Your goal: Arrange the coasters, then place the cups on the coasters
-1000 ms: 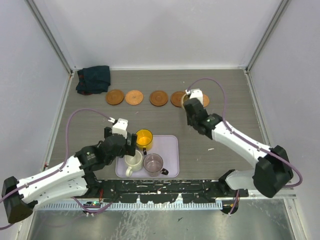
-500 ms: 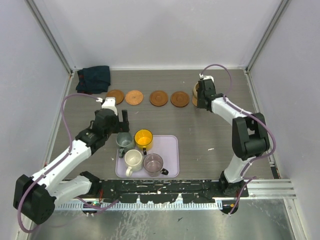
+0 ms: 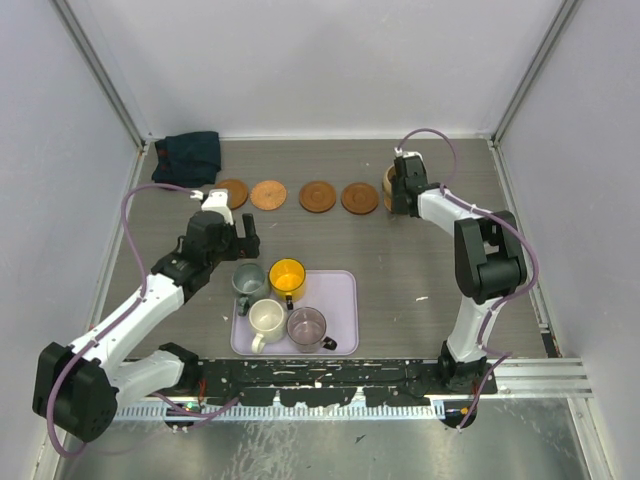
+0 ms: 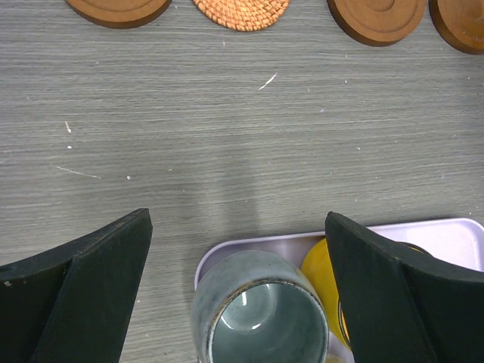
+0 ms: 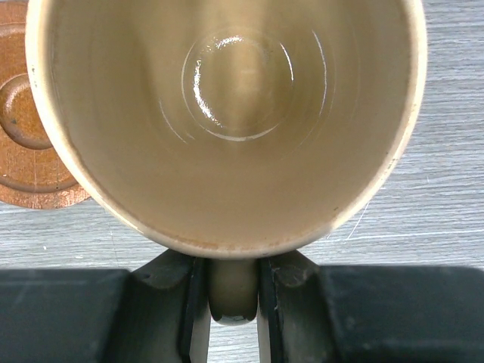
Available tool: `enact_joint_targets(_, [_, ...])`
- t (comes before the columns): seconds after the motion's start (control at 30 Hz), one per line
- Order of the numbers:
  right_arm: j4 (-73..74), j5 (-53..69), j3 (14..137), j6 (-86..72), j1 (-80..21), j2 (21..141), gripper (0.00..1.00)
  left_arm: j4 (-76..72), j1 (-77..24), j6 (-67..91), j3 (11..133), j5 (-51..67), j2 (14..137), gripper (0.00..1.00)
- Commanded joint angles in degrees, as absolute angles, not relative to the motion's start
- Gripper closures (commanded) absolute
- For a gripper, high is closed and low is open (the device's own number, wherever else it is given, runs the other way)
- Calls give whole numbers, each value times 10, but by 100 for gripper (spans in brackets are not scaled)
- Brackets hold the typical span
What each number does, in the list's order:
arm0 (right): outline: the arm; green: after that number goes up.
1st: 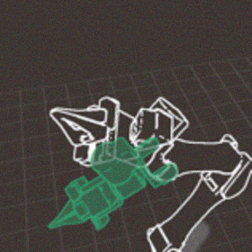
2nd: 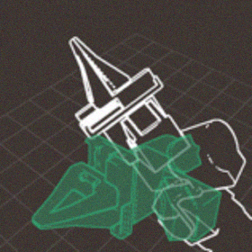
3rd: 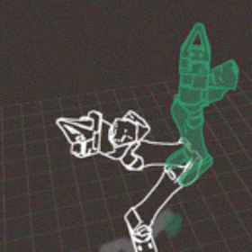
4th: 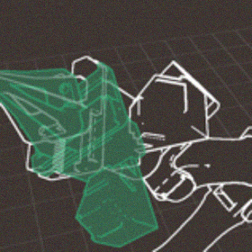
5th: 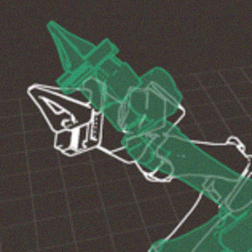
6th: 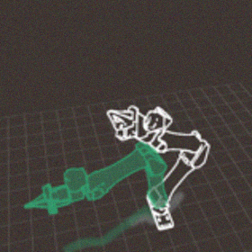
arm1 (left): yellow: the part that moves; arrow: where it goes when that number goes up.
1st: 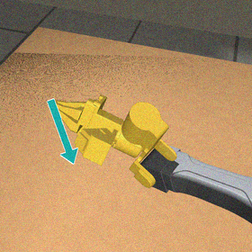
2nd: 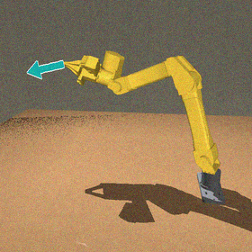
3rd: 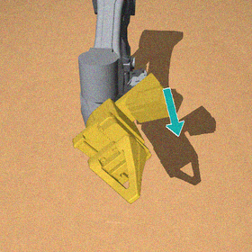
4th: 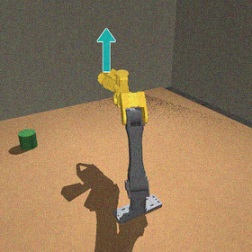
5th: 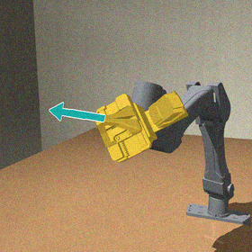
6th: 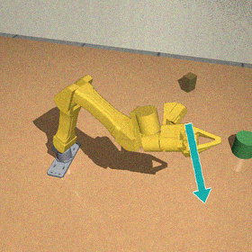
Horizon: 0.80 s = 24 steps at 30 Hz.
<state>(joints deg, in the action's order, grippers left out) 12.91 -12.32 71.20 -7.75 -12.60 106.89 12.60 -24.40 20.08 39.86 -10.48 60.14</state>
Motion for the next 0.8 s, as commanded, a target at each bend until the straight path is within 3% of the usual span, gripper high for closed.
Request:
enact_joint_targets(0.0, [74, -130, 747, -81, -122, 1046, 99, 95, -239, 195, 410, -95, 593, 1])
enact_joint_targets(0.77, [76, -140, 706, -90, -112, 1033, 99, 100, -239, 196, 403, -90, 591, 0])
